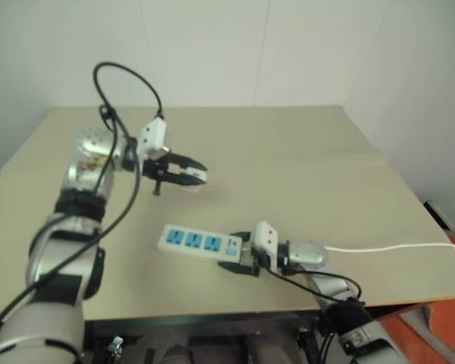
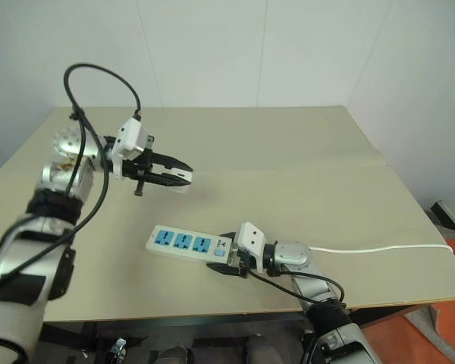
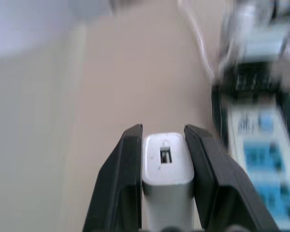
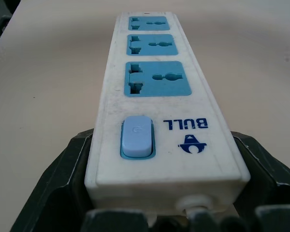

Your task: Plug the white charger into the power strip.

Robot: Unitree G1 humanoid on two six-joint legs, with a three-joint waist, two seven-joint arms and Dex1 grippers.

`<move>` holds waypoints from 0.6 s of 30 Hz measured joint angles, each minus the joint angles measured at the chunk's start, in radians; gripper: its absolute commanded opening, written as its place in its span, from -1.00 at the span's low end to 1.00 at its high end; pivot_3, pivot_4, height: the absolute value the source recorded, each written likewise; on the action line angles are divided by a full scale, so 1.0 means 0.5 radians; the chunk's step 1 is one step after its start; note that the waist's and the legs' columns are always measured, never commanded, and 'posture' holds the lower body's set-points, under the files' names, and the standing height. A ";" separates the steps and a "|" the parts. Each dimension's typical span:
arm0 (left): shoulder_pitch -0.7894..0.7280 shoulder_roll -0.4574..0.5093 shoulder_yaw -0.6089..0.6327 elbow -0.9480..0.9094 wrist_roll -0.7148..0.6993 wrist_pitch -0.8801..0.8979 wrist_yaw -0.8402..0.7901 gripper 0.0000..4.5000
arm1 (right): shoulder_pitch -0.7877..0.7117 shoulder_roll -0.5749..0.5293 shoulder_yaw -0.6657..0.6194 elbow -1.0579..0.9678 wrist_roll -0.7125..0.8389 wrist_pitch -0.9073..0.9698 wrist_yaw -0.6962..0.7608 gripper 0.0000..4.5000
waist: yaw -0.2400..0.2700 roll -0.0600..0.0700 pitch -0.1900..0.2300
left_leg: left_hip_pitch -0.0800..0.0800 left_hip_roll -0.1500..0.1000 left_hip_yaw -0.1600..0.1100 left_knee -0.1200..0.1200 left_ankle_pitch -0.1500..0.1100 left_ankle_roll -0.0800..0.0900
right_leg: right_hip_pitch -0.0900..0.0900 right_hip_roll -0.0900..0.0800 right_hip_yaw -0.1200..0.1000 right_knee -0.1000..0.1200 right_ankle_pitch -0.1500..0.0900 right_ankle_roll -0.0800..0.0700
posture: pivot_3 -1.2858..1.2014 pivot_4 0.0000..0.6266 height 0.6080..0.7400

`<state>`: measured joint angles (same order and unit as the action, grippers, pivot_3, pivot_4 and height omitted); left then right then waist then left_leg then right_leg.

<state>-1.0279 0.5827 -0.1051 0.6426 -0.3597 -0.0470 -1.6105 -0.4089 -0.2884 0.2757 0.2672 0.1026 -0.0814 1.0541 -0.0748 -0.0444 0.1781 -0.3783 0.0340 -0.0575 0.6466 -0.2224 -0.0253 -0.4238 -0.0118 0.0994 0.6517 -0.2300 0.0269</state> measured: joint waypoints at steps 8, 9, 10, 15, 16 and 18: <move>0.460 -0.044 0.095 -0.762 -0.354 0.574 0.099 -0.55 | -0.079 0.031 0.014 0.125 0.020 -0.006 0.126 0.52 | -0.006 0.000 0.000 | 0.011 0.000 0.000 0.000 0.000 0.000 | 0.006 0.001 0.000 0.008 -0.001 0.000 | 0.03 -0.52 1.00; 0.523 -0.054 0.098 -0.842 -0.380 0.618 0.125 -0.55 | -0.084 0.045 0.013 0.142 0.032 -0.006 0.132 0.52 | -0.009 0.000 -0.001 | 0.013 0.000 0.000 0.000 0.000 0.000 | 0.007 0.001 0.001 0.008 -0.001 0.000 | 0.03 -0.52 1.00; 0.574 -0.067 0.097 -0.893 -0.390 0.646 0.146 -0.55 | -0.085 0.049 0.012 0.154 0.041 -0.006 0.134 0.52 | -0.009 -0.001 -0.001 | 0.014 0.000 0.000 0.000 0.000 0.000 | 0.008 0.001 0.001 0.008 -0.001 -0.001 | 0.03 -0.52 1.00; 0.676 -0.074 0.101 -1.015 -0.404 0.754 0.224 -0.55 | -0.079 0.052 0.016 0.158 0.062 -0.013 0.191 0.52 | -0.014 -0.001 -0.001 | 0.013 0.000 0.000 0.000 0.000 0.000 | 0.007 0.002 0.001 0.007 -0.002 -0.001 | 0.03 -0.52 1.00; 0.680 -0.074 0.104 -1.035 -0.412 0.759 0.230 -0.55 | -0.079 0.052 0.019 0.159 0.059 -0.022 0.195 0.52 | -0.016 -0.001 -0.001 | 0.013 0.000 0.000 0.000 0.000 0.000 | 0.007 0.002 0.001 0.007 -0.002 -0.001 | 0.03 -0.52 1.00; 0.708 -0.074 0.121 -1.070 -0.432 0.763 0.246 -0.55 | -0.087 0.056 0.033 0.187 0.055 -0.059 0.201 0.52 | -0.025 -0.001 -0.002 | 0.014 0.001 0.000 -0.002 0.000 0.000 | 0.007 0.002 0.001 0.006 -0.002 -0.001 | 0.03 -0.52 1.00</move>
<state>-0.6737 0.5457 -0.0447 0.1077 -0.5755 0.3343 -1.4873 -0.4524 -0.2603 0.2924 0.3607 0.1302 -0.1109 1.1545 -0.0870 -0.0449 0.1770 -0.3714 0.0343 -0.0575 0.6456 -0.2225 -0.0255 -0.4200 -0.0109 0.1000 0.6550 -0.2309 0.0261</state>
